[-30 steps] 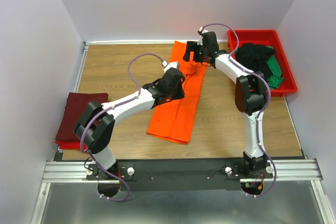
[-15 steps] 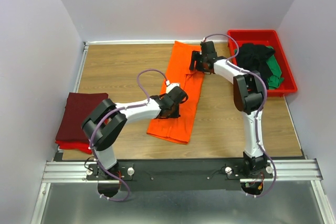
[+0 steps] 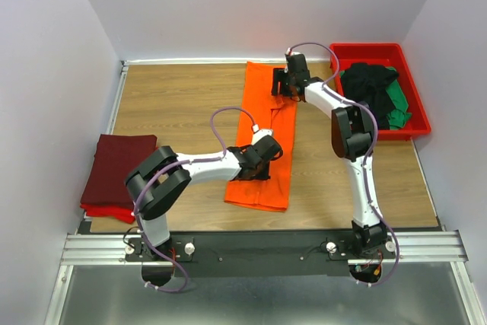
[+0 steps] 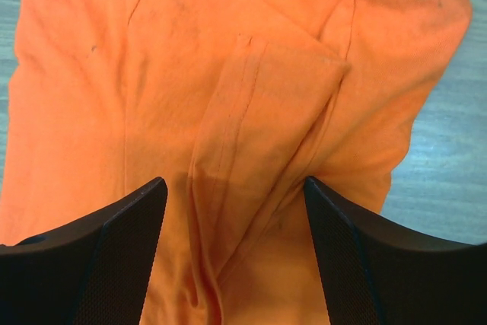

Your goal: Fold and stack the t-shirts

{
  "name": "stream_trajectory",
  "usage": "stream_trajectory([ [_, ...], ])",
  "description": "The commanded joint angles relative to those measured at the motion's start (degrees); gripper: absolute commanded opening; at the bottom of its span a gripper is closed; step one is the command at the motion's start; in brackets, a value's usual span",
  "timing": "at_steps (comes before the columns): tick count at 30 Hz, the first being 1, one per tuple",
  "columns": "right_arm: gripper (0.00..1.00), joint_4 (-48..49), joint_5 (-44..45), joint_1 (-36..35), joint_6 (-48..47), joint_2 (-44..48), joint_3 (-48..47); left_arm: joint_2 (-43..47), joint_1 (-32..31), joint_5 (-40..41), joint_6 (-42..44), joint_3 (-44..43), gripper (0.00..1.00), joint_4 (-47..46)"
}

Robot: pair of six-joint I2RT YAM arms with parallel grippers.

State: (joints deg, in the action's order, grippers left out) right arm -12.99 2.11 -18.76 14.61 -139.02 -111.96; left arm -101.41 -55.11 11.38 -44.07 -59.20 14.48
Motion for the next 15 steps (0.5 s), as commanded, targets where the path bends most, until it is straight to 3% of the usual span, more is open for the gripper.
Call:
stream_trajectory([
  [1,0.8,-0.6,1.4,-0.2,-3.4,-0.7,-1.9,-0.7,-0.4,-0.9,0.0,-0.3,0.24,2.8],
  [10,0.79,-0.6,5.4,-0.2,-0.7,10.6,5.2,6.0,7.2,-2.8,3.2,-4.0,0.29,3.0],
  [15,0.59,-0.5,3.3,-0.7,0.6,12.6,7.5,9.0,12.1,-4.7,5.6,-5.0,0.29,2.8],
])
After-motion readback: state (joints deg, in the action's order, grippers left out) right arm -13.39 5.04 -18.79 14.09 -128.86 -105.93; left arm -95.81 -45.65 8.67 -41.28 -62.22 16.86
